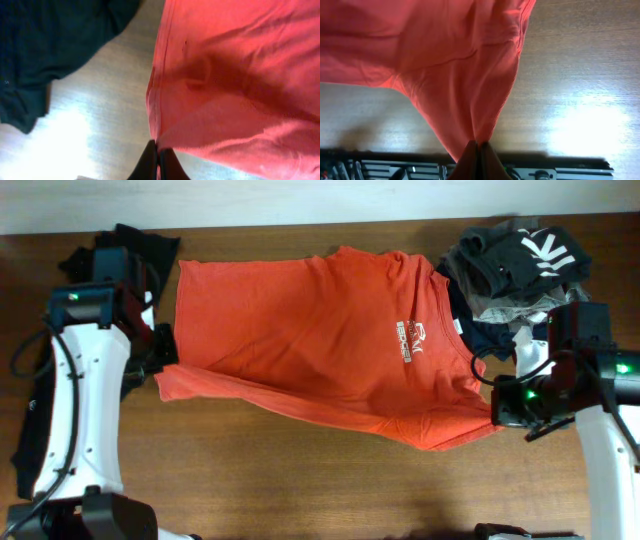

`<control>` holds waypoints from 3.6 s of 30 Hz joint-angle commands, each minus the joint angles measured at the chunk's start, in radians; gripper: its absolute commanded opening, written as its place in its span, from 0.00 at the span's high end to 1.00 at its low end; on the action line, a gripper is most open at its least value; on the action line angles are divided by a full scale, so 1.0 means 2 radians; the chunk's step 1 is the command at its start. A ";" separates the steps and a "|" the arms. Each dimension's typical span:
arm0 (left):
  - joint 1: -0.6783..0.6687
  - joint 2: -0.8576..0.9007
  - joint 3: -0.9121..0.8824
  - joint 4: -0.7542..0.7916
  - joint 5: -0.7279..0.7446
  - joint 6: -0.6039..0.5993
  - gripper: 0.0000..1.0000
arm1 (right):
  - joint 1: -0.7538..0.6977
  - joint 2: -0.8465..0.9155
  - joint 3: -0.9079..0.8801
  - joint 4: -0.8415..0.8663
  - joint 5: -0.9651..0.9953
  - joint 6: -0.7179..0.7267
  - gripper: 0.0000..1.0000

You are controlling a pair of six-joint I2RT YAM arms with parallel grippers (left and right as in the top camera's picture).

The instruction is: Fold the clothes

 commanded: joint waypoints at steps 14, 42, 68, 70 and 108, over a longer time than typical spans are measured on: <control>0.003 0.001 -0.136 0.175 -0.050 -0.044 0.99 | -0.001 0.112 -0.056 0.152 0.002 0.012 0.96; 0.022 0.002 -0.145 0.258 -0.064 -0.052 0.99 | -0.001 0.134 0.030 0.287 -0.060 0.008 0.96; 0.022 0.068 -0.152 0.323 -0.064 -0.052 0.99 | 0.003 0.247 0.030 0.385 -0.080 -0.002 0.96; 0.022 0.078 -0.152 0.327 -0.064 -0.051 0.99 | 0.003 0.249 0.030 0.383 -0.080 -0.002 0.96; 0.006 0.319 0.363 0.193 0.079 0.080 0.07 | 0.121 0.268 0.244 0.239 0.027 -0.033 0.25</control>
